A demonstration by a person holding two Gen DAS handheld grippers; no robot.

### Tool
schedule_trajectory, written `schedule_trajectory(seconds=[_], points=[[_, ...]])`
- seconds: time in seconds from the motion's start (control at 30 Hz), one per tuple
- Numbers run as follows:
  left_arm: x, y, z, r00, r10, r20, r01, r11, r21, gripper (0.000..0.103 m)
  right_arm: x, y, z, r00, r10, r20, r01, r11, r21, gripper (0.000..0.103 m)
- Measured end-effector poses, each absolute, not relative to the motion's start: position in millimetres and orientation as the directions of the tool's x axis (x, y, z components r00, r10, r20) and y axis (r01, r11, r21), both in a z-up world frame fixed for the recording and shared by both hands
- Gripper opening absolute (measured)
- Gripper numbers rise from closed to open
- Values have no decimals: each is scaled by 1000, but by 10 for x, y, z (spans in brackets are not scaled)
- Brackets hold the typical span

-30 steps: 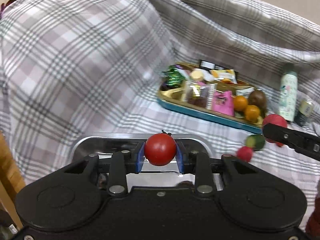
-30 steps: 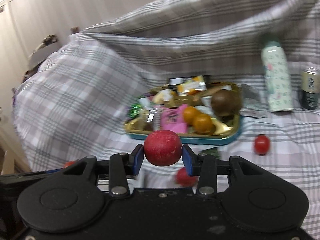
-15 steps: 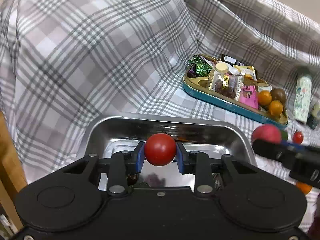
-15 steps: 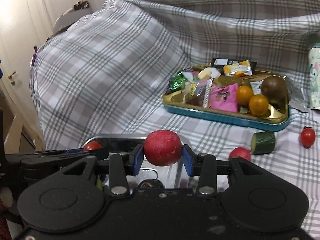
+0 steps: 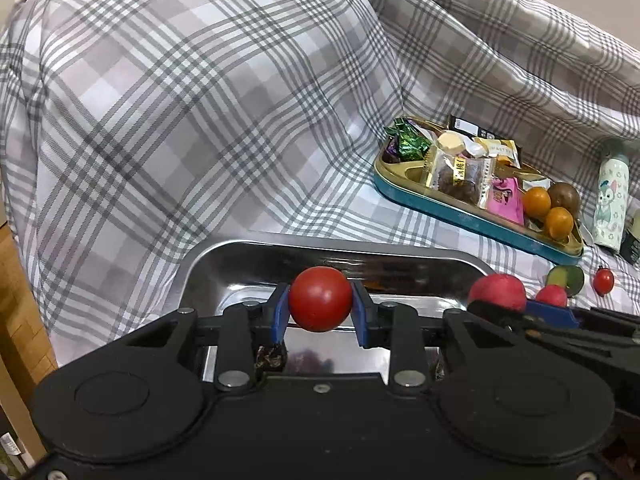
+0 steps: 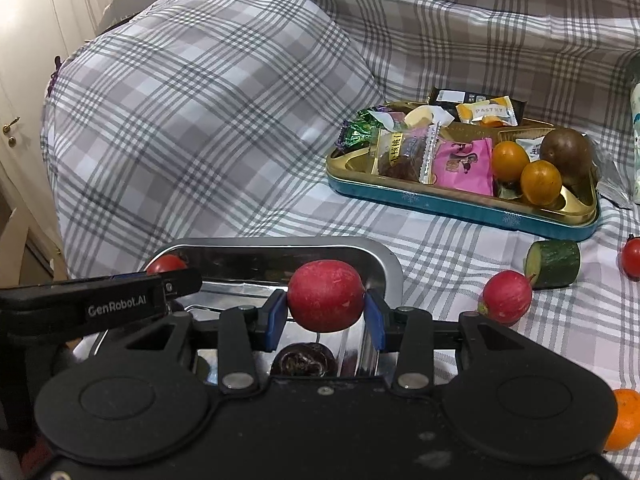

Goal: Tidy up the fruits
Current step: 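Carry the tomato and radish over the steel tray and open both grippers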

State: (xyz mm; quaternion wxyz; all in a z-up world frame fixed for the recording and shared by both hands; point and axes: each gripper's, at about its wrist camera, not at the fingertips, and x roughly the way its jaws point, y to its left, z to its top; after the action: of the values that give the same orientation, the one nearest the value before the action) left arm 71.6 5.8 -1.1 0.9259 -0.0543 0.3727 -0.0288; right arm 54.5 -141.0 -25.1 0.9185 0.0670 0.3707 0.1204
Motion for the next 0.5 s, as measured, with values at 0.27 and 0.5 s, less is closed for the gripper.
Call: schedule_trajectory(seconds=[0.27,0.5], points=[[733,42,-11,703,-106,-703,27,992,-123,42,607,-1432,-245,695,297,-654,-169,953,253,47],[744,49,-23,696,-97,-712,12,992,-123,42,589,-1452,-214,699,300,-649,-172,952,254,47]])
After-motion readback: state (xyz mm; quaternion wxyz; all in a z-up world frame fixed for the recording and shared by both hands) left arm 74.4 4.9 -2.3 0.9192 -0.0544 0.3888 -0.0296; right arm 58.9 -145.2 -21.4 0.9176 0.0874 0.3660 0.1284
